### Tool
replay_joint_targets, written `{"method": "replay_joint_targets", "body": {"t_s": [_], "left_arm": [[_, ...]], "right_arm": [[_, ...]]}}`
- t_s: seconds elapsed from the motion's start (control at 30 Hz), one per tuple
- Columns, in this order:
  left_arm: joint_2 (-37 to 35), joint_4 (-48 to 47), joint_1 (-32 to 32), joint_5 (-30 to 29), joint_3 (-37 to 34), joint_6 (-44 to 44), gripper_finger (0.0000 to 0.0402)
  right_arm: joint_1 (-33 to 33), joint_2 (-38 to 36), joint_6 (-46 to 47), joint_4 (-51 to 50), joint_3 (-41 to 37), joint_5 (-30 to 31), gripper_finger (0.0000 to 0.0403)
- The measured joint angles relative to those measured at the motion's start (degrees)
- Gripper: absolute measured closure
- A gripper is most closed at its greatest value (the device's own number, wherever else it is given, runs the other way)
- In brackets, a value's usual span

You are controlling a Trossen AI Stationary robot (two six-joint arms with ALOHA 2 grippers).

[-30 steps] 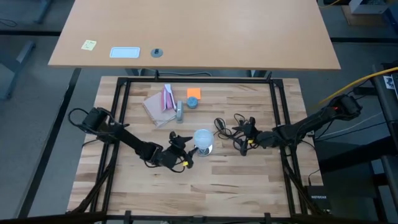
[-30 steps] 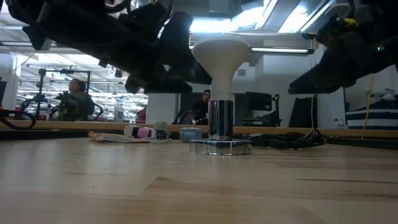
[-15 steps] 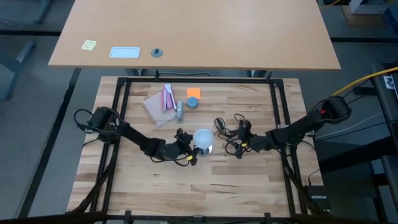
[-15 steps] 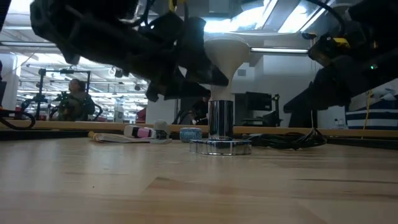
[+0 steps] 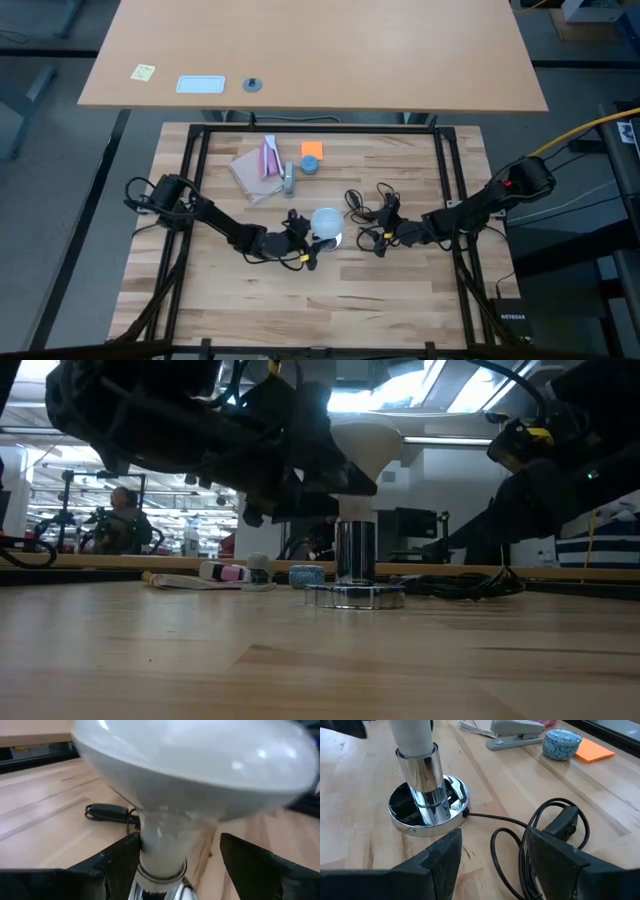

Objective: Screw lightbulb
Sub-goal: Remove the white lightbulb from the silver lamp

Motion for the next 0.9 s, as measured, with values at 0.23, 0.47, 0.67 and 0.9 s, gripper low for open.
{"method": "replay_joint_targets", "body": {"t_s": [0.23,0.47,0.67,0.9], "left_arm": [[5.9,17.2,0.0,1.6,-3.1,1.6,0.0156],[9.8,28.0,0.8,4.0,-5.5,8.8,0.0179],[9.8,28.9,4.0,9.5,-5.1,11.9,0.018],[9.8,28.6,6.9,16.1,-3.3,11.8,0.0183]], "right_arm": [[0.0,0.0,0.0,0.7,0.1,0.0,0.0178],[0.0,0.0,0.0,1.3,0.1,0.7,0.0178],[0.0,0.0,0.5,2.6,0.1,1.6,0.0178],[0.0,0.0,-0.4,2.9,1.1,1.8,0.0178]]}}
